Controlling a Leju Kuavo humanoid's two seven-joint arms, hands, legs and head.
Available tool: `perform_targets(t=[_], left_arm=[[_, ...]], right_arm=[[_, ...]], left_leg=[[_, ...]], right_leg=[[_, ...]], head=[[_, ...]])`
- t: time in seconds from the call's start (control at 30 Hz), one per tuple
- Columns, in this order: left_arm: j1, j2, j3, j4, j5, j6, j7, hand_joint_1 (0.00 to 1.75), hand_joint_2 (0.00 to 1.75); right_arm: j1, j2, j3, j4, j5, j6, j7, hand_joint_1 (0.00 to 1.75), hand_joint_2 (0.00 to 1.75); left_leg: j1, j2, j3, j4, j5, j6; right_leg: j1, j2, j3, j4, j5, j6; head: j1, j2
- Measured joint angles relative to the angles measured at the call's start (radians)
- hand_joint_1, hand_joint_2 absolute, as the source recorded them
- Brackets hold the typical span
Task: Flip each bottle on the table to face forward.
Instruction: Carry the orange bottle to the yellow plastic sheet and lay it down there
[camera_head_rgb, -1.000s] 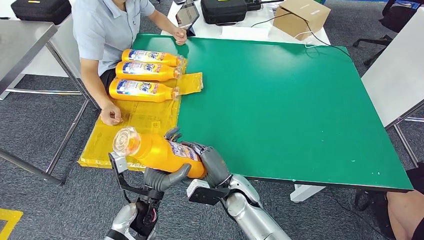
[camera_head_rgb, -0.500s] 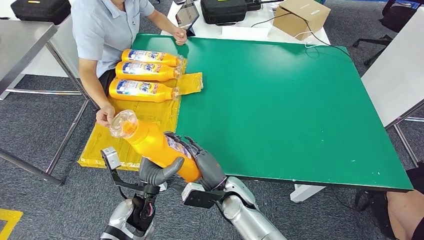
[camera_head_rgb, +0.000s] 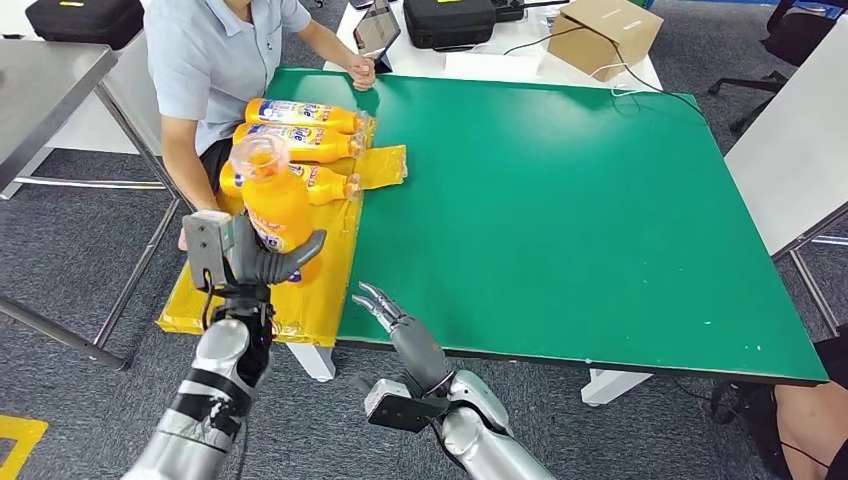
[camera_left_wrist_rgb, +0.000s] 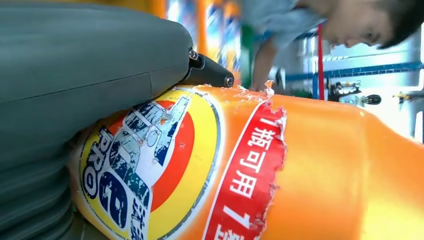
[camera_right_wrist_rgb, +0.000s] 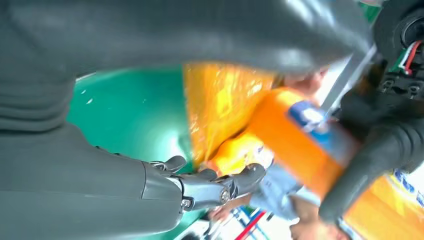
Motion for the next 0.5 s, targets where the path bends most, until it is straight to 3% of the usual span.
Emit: perform_targets(t=[0.1,0.3,0.5], left_arm=[[-0.084,0.039,0.001,0.090,-0.185,0.012,0.047,1.71,1.75],[-0.269,0.100,-0.041,0.326,-0.572,-0.070,0.154,1.73,1.75],[-0.362,0.119,-0.078,0.468,-0.641,-0.084,0.162,1.73,1.75]], right_arm=[[0.003,-0.004,-0.037,0.001,-0.013,-0.013,-0.010,0.00,0.00],[0.007,-0.004,-0.093,0.000,0.011,0.028,-0.013,0.00,0.00],[0.007,-0.003,-0.110,0.000,0.019,0.038,-0.017,0.00,0.00]], left_leg=[[0.000,0.001,0.000,0.000,0.000,0.000],[0.000,0.000,0.000,0.000,0.000,0.000],[0.000,0.001,0.000,0.000,0.000,0.000]], right_leg=[[0.000,0.000,0.000,0.000,0.000,0.000],[0.000,0.000,0.000,0.000,0.000,0.000],[0.000,0.000,0.000,0.000,0.000,0.000]], head=[[0.000,0.000],[0.000,0.000],[0.000,0.000]])
